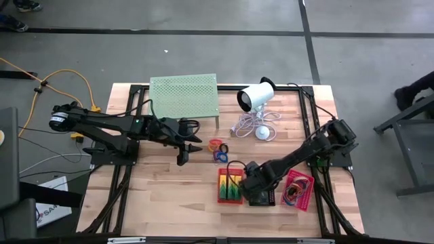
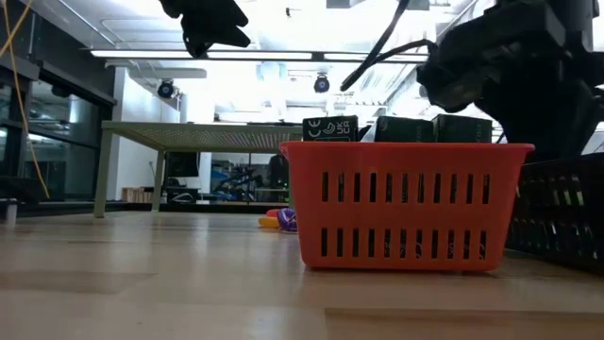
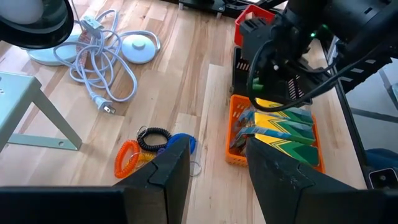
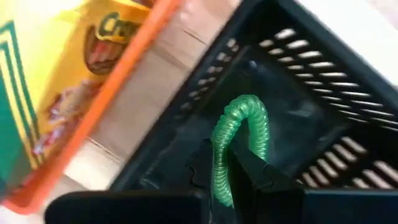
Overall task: Pick & Place Office Desk Supplies
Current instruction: Put the green wrist coil into the black basket
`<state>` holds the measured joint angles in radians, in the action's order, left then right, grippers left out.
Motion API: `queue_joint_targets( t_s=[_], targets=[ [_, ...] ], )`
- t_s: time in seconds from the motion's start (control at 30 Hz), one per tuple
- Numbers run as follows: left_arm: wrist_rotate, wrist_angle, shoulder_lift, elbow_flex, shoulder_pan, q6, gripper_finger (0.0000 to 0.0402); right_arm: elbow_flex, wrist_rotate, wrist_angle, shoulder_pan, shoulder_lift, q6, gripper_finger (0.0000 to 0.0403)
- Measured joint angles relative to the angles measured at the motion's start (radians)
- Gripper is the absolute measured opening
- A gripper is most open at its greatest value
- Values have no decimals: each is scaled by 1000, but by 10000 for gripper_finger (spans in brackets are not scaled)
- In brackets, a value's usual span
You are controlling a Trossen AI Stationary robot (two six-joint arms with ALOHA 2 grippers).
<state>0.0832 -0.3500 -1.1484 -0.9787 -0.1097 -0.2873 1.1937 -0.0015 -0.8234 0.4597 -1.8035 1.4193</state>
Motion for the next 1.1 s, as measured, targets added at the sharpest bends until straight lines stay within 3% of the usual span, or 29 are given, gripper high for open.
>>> queue_joint_targets(
  t_s=[0.57,0.9,1.1],
  targets=[
    [0,0,0,0,0,0,152,0,2,-3,1,0,-15,21],
    [0,0,0,0,0,0,152,0,6,-3,1,0,-32,104],
    [0,0,0,0,0,0,152,0,6,-3,1,0,-30,126]
  ],
)
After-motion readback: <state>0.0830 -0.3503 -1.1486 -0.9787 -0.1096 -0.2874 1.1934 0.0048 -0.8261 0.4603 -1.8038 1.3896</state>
